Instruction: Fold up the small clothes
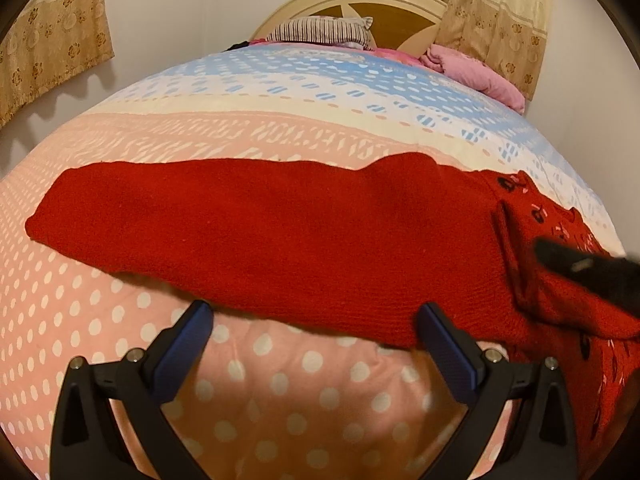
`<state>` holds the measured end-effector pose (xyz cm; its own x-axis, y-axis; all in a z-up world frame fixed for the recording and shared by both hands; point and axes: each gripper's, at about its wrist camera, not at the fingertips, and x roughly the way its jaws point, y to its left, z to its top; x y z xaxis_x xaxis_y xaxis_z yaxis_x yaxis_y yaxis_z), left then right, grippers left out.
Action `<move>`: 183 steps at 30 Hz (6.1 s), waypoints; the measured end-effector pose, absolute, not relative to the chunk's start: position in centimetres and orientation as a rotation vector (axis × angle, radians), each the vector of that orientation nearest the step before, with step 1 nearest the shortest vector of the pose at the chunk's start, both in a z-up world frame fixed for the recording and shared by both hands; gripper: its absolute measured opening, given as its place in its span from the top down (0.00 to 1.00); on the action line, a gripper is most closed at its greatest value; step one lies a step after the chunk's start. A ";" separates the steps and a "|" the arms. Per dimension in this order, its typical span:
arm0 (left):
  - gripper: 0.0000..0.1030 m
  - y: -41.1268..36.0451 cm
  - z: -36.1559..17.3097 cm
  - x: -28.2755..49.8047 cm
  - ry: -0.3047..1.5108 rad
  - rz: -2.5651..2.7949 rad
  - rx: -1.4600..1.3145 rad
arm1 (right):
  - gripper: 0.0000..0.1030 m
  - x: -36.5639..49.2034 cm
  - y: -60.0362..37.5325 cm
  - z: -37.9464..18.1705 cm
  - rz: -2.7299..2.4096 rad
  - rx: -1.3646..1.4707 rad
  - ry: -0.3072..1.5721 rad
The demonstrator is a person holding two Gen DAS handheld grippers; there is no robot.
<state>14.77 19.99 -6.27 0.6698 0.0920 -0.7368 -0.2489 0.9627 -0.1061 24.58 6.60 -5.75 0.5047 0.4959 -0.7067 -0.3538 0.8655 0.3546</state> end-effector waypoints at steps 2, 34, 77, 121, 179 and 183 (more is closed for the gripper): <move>0.00 20.0 -6.3 14.8 0.816 0.194 -0.204 | 0.76 23.3 4.6 -3.8 0.489 0.199 0.837; 0.00 29.8 -1.9 10.0 0.622 0.509 -0.437 | 0.59 18.1 -16.8 -7.5 -0.093 0.147 0.803; 0.88 13.6 3.8 18.3 0.566 0.105 -0.151 | 0.55 18.3 -16.6 -7.6 -0.080 0.153 0.798; 0.16 20.8 -5.4 13.6 0.764 0.125 -0.438 | 0.46 23.6 3.2 -3.0 0.354 0.084 0.802; 0.05 9.6 -1.8 15.3 0.797 -0.177 -0.235 | 0.93 23.9 -11.6 9.8 0.310 0.357 0.510; 0.05 8.3 -1.8 17.1 0.794 -0.067 -0.237 | 0.93 23.3 -9.3 14.5 0.407 0.371 0.420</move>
